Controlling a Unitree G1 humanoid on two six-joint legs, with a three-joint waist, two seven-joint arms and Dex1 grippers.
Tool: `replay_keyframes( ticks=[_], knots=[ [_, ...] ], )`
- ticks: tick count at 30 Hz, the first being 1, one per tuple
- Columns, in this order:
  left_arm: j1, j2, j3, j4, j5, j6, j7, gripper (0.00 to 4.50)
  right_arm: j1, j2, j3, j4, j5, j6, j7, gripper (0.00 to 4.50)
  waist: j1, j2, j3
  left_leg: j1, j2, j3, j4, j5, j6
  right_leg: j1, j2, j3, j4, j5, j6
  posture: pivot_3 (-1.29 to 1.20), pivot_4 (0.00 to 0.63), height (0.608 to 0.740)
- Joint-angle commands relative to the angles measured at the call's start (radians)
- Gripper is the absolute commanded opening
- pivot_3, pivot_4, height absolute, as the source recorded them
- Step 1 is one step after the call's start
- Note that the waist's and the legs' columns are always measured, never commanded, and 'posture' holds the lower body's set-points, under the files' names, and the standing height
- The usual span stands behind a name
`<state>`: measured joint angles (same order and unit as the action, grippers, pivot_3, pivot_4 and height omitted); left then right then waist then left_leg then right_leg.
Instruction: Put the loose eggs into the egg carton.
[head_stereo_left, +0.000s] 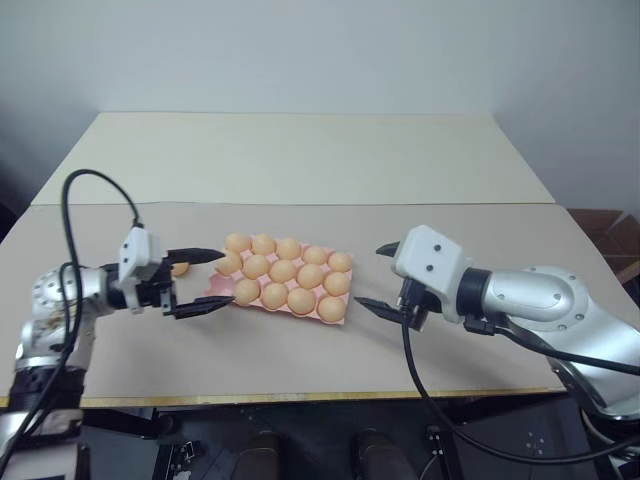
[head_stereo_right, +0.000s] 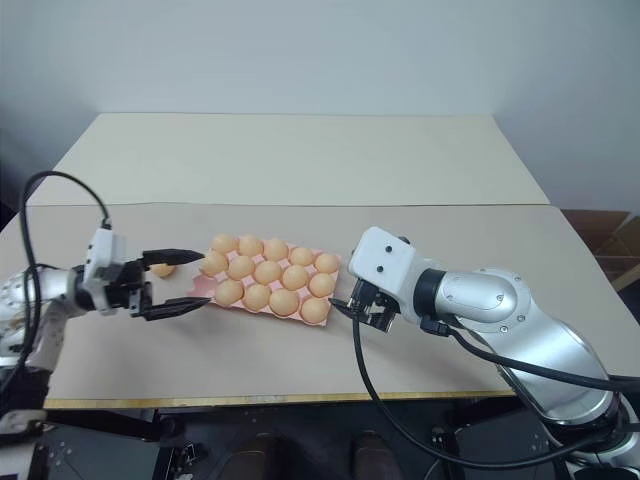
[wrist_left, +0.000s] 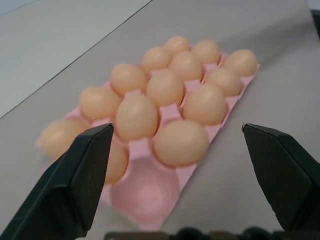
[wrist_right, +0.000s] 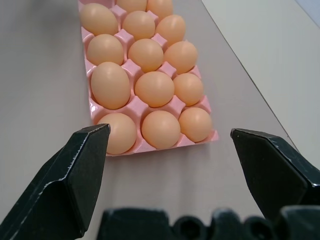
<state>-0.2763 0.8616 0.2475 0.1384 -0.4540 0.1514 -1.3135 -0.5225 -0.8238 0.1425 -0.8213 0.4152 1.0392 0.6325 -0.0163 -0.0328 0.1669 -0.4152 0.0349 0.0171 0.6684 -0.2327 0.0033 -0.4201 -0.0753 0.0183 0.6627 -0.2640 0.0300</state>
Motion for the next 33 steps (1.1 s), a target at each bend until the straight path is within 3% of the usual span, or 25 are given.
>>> replay_keyframes(
  ticks=[1,8,16,26,33],
  knots=[
    [0.102,0.066,0.127,-0.118,0.007,0.089,0.112,4.48,-0.007,-0.011,-0.028,-0.011,0.009,-0.036,0.019,4.5,0.002,0.0,0.0,0.0,0.0,-0.001,0.0,0.0,0.0,0.0,0.0,0.0,0.0,0.0,0.0,0.0,0.15,0.74],
    [0.365,0.091,0.392,-0.324,-0.002,0.225,0.252,4.48,-0.022,-0.013,-0.014,0.025,0.006,-0.062,0.054,4.5,0.002,0.0,0.0,0.0,0.0,-0.001,0.0,0.0,0.0,0.0,0.0,0.0,0.0,0.0,0.0,0.0,0.15,0.74],
    [0.469,0.054,0.519,-0.439,-0.003,0.392,0.424,4.48,-0.036,-0.014,0.022,0.059,-0.01,-0.108,0.089,4.5,0.003,0.0,0.0,0.001,0.0,-0.001,0.0,0.0,0.0,0.001,-0.001,0.0,-0.001,0.0,0.0,0.0,0.15,0.74],
    [0.45,0.044,0.486,-0.439,-0.012,0.393,0.455,4.48,-0.042,-0.016,0.027,0.071,-0.017,-0.112,0.091,4.5,0.004,0.0,0.0,0.001,0.0,-0.001,-0.001,0.0,0.0,0.001,-0.001,0.0,-0.001,0.0,0.0,0.0,0.15,0.74],
    [0.263,-0.077,0.302,-0.359,0.053,0.343,0.623,4.48,-0.036,0.005,0.029,0.063,-0.03,-0.117,0.06,4.5,0.006,0.0,0.0,0.002,-0.001,-0.001,0.0,0.0,0.0,0.002,-0.001,0.0,0.0,0.0,0.0,0.0,0.15,0.74]
  ],
)
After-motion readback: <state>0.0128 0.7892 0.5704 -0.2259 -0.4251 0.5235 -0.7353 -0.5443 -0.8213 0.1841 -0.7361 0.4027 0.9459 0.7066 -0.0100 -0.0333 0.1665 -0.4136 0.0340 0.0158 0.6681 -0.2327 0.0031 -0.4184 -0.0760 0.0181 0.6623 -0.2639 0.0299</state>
